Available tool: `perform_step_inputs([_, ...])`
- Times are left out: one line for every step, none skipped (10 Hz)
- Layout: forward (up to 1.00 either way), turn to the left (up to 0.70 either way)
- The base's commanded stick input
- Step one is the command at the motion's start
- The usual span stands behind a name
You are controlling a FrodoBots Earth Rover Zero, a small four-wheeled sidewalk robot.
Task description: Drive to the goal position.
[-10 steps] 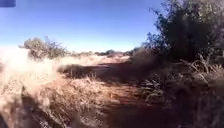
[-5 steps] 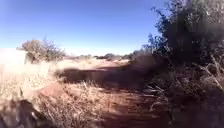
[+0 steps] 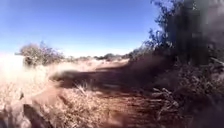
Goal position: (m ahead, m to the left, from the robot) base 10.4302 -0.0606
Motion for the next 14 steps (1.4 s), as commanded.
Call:
perform_step_inputs([0.5, 0.0])
perform_step_inputs([0.5, 0.0])
perform_step_inputs([0.5, 0.0])
perform_step_inputs([0.5, 0.0])
perform_step_inputs([0.5, 0.0])
perform_step_inputs([0.5, 0.0])
perform_step_inputs([0.5, 0.0])
perform_step_inputs([0.5, 0.0])
perform_step_inputs([0.5, 0.0])
perform_step_inputs([0.5, 0.0])
perform_step_inputs([0.5, 0.0])
perform_step_inputs([0.5, 0.0])
perform_step_inputs([0.5, 0.0])
perform_step_inputs([0.5, 0.0])
